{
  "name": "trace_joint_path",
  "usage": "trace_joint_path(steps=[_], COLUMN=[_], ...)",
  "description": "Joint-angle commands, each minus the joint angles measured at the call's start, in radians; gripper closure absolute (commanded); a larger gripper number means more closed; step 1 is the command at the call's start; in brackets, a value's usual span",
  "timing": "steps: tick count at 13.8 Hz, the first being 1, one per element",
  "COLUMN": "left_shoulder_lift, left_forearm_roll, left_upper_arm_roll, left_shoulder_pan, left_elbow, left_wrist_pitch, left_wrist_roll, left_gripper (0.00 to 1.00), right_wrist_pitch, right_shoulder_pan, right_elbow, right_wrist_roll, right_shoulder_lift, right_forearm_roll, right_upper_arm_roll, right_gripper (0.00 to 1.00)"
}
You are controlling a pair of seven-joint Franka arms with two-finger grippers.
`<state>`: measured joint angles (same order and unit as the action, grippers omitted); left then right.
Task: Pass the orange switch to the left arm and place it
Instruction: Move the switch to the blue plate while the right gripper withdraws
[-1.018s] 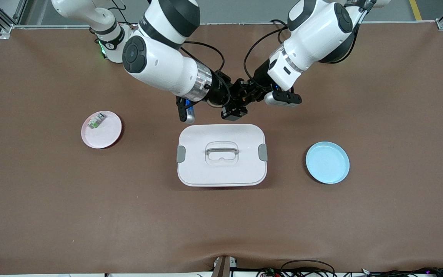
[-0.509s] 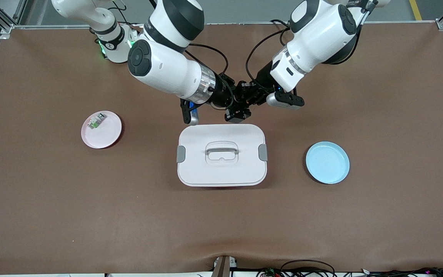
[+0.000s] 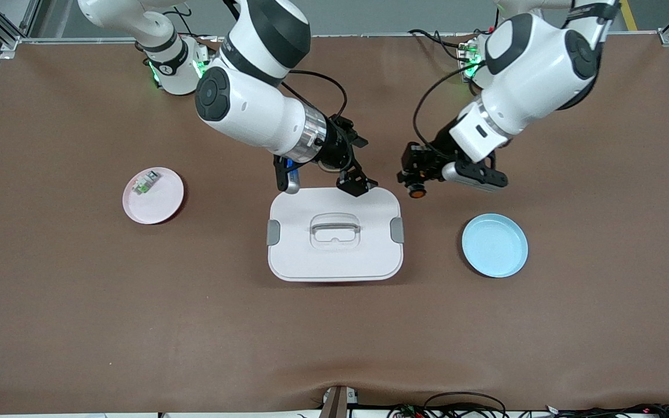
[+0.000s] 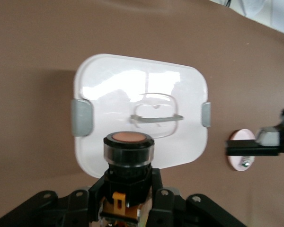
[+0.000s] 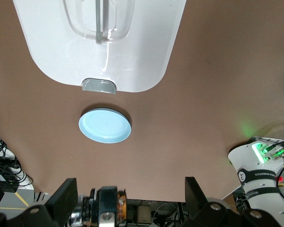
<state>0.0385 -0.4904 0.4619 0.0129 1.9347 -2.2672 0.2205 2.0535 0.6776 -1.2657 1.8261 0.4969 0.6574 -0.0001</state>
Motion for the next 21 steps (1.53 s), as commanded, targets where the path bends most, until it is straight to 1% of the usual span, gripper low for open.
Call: trace_joint_path(steps=[1, 3, 5, 7, 9, 11, 13, 14, 16, 18, 19, 21], left_shoulder_lift=[-0.008, 0.001, 0.007, 0.012, 0.014, 0.020, 0.027, 0.038, 0.072, 0.113, 0.138, 0.188], left_forearm_roll=[0.103, 0.182, 0.257, 0.370, 0.424, 0.444, 0.455, 0.481, 0.500, 0.501, 0.522, 0.626], left_upper_arm_roll=[0.004, 0.004, 0.004, 0.004, 0.004, 0.004, 0.004, 0.004, 0.004, 0.004, 0.004, 0.009], left_shoulder_pan=[-0.059, -0.097, -0.137, -0.157, -0.181, -0.223, -0.277, -0.301, -0.359, -0.386, -0.384, -0.378], left_elbow=[-0.051, -0.054, -0.054, -0.049, -0.039, -0.014, 0.006, 0.010, 0.012, 0.012, 0.010, 0.012], left_wrist_pitch=[0.116, 0.161, 0.199, 0.227, 0.256, 0.259, 0.258, 0.258, 0.256, 0.241, 0.227, 0.189], left_wrist_roll=[-0.039, -0.105, -0.167, -0.234, -0.323, -0.436, -0.534, -0.600, -0.775, -0.921, -0.960, -1.009], left_gripper=[1.00, 1.00, 1.00, 1.00, 1.00, 1.00, 1.00, 1.00, 1.00, 1.00, 1.00, 1.00], right_wrist_pitch=[-0.044, -0.116, -0.153, -0.211, -0.284, -0.338, -0.450, -0.495, -0.606, -0.702, -0.742, -0.798], right_shoulder_pan=[-0.038, -0.072, -0.098, -0.131, -0.170, -0.204, -0.240, -0.263, -0.309, -0.364, -0.389, -0.423], right_elbow=[0.028, 0.028, 0.028, 0.026, 0.028, 0.019, 0.019, 0.020, 0.020, 0.020, 0.020, 0.020], right_wrist_roll=[-0.109, -0.215, -0.319, -0.410, -0.484, -0.597, -0.704, -0.763, -0.865, -0.983, -1.040, -1.140], right_shoulder_lift=[0.003, 0.000, -0.004, -0.008, -0.012, -0.038, -0.050, -0.058, -0.075, -0.095, -0.098, -0.109], right_forearm_roll=[-0.022, -0.032, -0.048, -0.070, -0.096, -0.108, -0.160, -0.191, -0.241, -0.283, -0.309, -0.373], right_upper_arm_roll=[-0.003, -0.003, -0.003, -0.004, -0.005, -0.003, -0.005, -0.005, -0.005, -0.005, -0.005, -0.005], right_gripper=[0.00, 0.00, 0.00, 0.00, 0.00, 0.00, 0.00, 0.00, 0.00, 0.00, 0.00, 0.00])
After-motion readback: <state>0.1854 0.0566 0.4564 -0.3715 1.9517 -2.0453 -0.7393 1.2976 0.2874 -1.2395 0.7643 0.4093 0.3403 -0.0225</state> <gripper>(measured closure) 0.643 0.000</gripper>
